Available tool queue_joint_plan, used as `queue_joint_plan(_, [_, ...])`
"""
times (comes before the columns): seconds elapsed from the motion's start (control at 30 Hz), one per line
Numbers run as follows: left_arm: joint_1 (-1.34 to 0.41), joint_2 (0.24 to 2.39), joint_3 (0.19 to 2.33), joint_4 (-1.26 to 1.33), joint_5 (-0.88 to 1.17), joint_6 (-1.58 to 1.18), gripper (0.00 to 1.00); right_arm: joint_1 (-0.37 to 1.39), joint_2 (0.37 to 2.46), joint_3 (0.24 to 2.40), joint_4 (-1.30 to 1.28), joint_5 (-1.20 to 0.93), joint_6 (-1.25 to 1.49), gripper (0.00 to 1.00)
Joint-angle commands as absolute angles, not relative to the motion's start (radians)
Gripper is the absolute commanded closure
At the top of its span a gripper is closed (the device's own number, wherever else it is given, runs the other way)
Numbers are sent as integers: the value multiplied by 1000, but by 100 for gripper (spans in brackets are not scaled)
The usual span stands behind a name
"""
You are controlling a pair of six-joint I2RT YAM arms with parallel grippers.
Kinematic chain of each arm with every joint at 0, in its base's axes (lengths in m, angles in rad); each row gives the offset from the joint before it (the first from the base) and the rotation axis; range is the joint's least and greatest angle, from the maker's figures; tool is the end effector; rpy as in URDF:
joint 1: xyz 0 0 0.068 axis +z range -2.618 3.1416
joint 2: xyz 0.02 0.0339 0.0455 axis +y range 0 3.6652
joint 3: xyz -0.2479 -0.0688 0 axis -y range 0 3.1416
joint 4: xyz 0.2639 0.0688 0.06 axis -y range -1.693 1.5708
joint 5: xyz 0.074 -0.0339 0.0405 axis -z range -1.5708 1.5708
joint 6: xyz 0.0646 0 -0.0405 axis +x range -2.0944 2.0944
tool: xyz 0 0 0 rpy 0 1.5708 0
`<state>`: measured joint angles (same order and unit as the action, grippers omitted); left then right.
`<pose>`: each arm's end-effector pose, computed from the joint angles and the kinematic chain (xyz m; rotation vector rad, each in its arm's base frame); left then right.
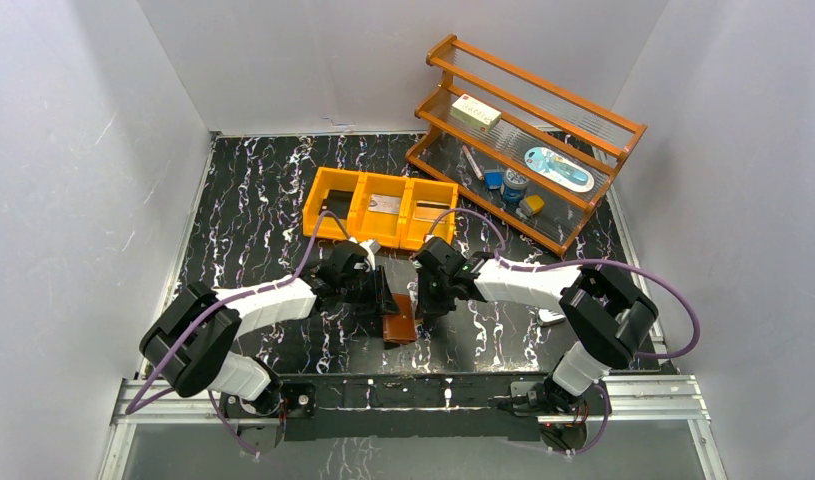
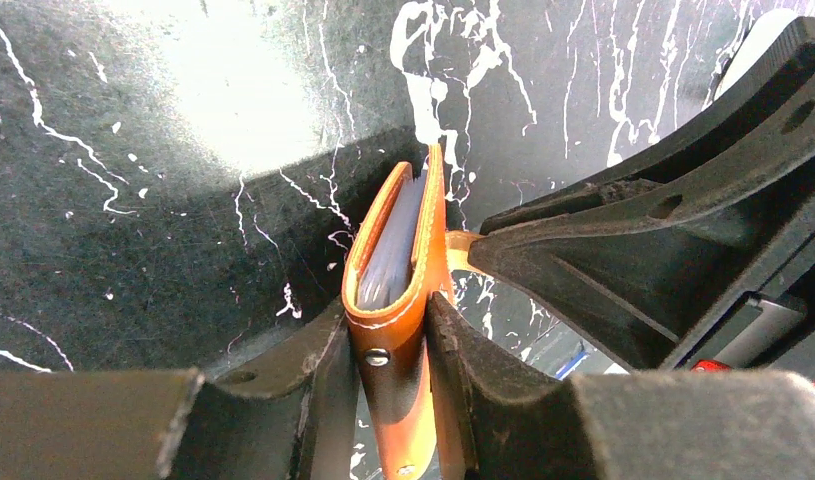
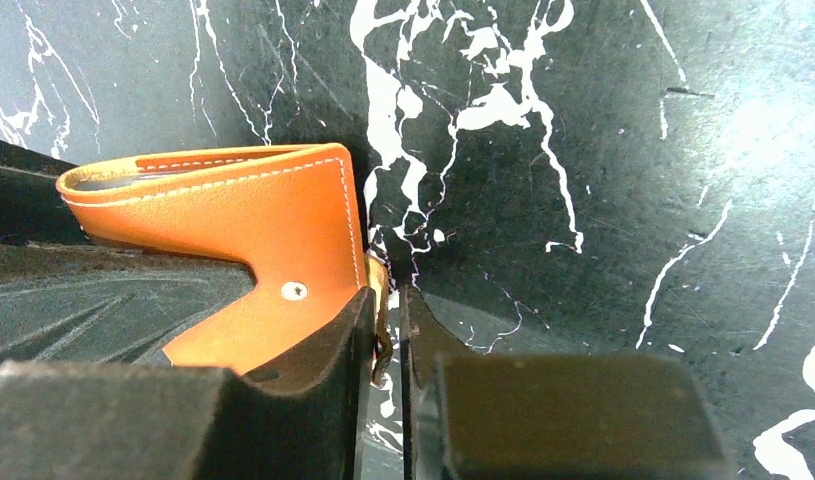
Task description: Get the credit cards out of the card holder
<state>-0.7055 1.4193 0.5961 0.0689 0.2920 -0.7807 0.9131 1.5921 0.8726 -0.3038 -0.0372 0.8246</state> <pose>0.2201 -0.2119 0.1128 0.0660 2.5441 -1.0183 0.2031 0.2669 0.1143 -0.1359 2.7455 0.6224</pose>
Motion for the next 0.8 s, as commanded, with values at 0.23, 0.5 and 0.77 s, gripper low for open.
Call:
queue_joint_plan(0.23, [-706, 1335, 600, -8, 184, -759, 59, 917, 1500, 870, -326, 50, 835, 99])
queue_joint_plan(0.5, [-705, 1206, 606, -108, 46, -766, 46, 916, 1341, 869, -297, 62, 832, 100])
queue_joint_plan(0.77, [-704, 1018, 574, -201, -140, -821, 32, 915, 1319, 912, -238, -35, 810, 100])
